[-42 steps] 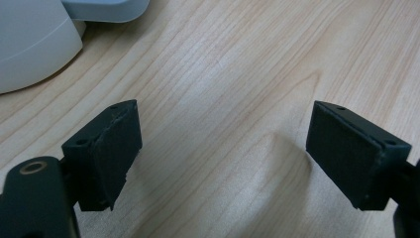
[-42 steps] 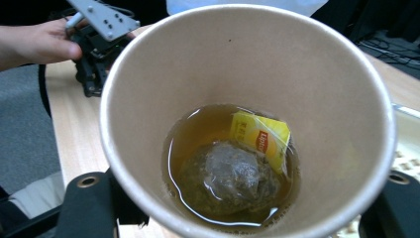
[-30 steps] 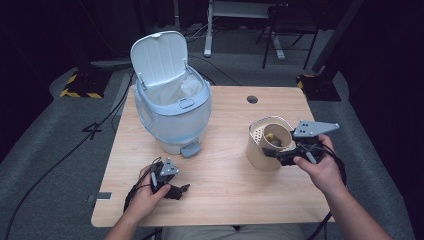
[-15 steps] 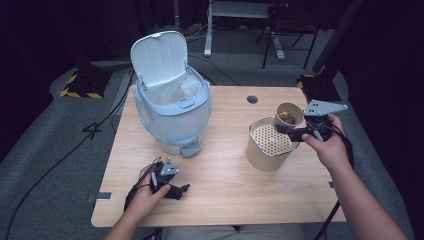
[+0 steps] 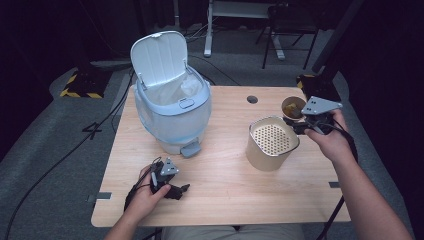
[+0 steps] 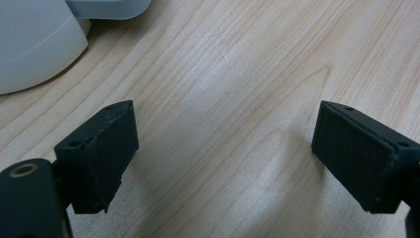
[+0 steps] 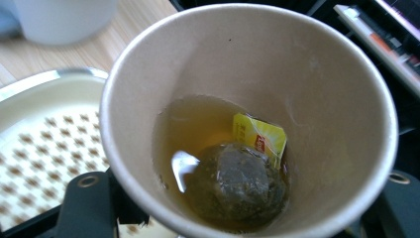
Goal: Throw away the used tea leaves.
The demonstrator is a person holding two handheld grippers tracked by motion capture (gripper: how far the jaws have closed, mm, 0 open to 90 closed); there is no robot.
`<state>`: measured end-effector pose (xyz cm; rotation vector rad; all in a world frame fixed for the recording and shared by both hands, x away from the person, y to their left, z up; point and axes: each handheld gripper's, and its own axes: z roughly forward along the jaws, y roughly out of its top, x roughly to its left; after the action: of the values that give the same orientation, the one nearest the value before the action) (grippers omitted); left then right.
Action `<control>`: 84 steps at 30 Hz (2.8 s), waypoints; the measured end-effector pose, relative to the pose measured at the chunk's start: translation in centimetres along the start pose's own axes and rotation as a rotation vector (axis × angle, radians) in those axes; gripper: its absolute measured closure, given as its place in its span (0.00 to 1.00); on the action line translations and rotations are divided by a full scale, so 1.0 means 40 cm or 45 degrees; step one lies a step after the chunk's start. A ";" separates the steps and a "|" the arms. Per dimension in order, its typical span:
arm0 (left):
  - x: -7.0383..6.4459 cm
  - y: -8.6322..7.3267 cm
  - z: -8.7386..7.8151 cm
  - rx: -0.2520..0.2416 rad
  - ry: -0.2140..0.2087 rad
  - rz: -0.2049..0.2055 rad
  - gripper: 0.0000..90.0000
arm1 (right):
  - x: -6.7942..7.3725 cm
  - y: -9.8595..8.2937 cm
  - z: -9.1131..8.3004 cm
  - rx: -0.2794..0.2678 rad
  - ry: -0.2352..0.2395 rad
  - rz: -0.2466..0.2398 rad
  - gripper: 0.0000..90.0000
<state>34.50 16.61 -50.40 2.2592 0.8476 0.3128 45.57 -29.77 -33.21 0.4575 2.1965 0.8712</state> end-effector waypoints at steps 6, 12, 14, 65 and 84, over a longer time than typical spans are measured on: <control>0.000 0.000 0.000 0.000 0.000 0.000 0.13 | 0.012 -0.009 0.003 0.091 -0.101 -0.230 0.35; 0.000 0.000 0.000 0.000 0.000 0.000 0.13 | 0.025 -0.010 0.001 0.185 -0.204 -0.424 0.35; 0.000 0.000 0.000 0.000 0.000 -0.001 0.13 | 0.030 -0.011 0.002 0.211 -0.225 -0.472 0.35; 0.000 0.000 0.000 0.000 0.000 0.000 0.13 | 0.203 -0.027 0.079 0.701 -0.918 -1.868 0.34; 0.000 0.000 0.000 0.000 0.000 0.000 0.13 | 0.231 -0.011 0.086 0.701 -1.065 -2.060 0.34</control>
<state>34.50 16.61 -50.40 2.2590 0.8475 0.3126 41.77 -23.51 -39.83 -0.6251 1.2635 -0.7041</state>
